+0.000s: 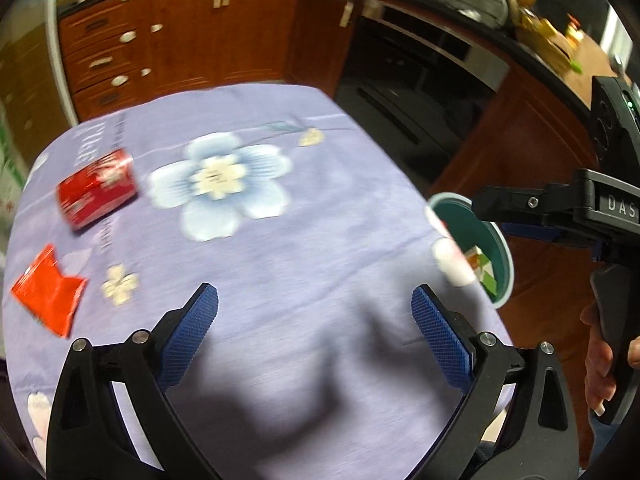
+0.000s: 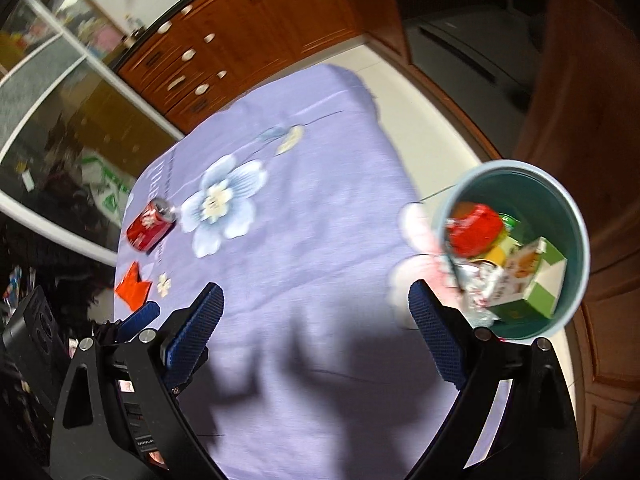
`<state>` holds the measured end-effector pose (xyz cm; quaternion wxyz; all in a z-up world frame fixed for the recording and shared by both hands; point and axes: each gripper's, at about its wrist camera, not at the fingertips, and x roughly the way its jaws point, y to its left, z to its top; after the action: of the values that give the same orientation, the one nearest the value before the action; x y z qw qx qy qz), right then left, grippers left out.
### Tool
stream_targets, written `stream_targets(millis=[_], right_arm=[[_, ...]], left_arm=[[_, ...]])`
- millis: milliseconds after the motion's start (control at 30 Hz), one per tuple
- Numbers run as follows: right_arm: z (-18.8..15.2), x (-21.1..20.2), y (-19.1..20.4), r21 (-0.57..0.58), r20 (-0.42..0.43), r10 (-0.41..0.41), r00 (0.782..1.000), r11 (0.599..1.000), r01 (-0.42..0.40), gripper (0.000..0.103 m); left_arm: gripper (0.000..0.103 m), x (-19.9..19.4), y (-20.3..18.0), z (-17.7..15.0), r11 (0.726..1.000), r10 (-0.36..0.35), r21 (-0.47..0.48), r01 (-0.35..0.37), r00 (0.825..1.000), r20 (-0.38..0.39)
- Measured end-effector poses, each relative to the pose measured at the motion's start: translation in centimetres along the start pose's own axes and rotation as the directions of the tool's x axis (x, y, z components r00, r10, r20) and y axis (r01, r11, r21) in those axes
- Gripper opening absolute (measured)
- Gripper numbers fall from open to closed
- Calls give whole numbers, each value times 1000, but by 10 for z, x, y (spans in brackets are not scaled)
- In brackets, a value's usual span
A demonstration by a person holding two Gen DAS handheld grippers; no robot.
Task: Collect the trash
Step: 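Move both tools back to the table toward the red can and orange bag, then grasp the orange snack bag with the left tool while the right tool grasps the red can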
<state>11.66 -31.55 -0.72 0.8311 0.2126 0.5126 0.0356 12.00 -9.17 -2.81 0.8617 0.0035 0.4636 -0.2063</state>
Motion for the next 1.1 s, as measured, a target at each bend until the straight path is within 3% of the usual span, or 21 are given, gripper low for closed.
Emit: stream_targets(millis=[300,500,600,633,733,767,833,900,933,967,1100], right_arm=[[1,59,85,-67,-113,20,993,997,-28,90],[5,113,144,-125,-198,21,980,991,-46,90],[8,136,172,-148,-228,23,973,987,-58,90],[10,142,178,-151,-233,24,972,987,-61,90],[13,156,194,-154,-250,26,968,986,-67,90],[15,162,200,-152,-258,29,966,986,-70,90],[19,169,207,-141,-264,35,964,987,-74,90],[24,177,214,-121,-271,47,961,989,-83,90],[26,181,217,-110,-272,52,961,990,-85,90],[28,184,219,-102,-273,56,960,991,-87,90],[37,201,233,-38,-269,82,960,995,-96,90]], left_arm=[[99,-25,114,-25,978,81,-192,-76,997,18],[99,-26,213,-43,892,138,-435,-126,990,-4],[98,-15,245,-46,855,144,-498,-143,989,-36],[98,-10,253,-46,847,137,-513,-139,990,-41],[97,-7,258,-37,857,148,-497,-139,989,-20],[94,-5,260,-34,860,144,-493,-134,989,-18],[76,-2,259,-29,868,170,-471,-154,985,-9],[30,1,258,-25,878,174,-452,-154,985,3],[17,2,261,-25,880,160,-454,-140,987,4],[10,4,265,-26,879,155,-456,-138,988,1],[6,4,273,-29,884,181,-439,-164,983,-3]])
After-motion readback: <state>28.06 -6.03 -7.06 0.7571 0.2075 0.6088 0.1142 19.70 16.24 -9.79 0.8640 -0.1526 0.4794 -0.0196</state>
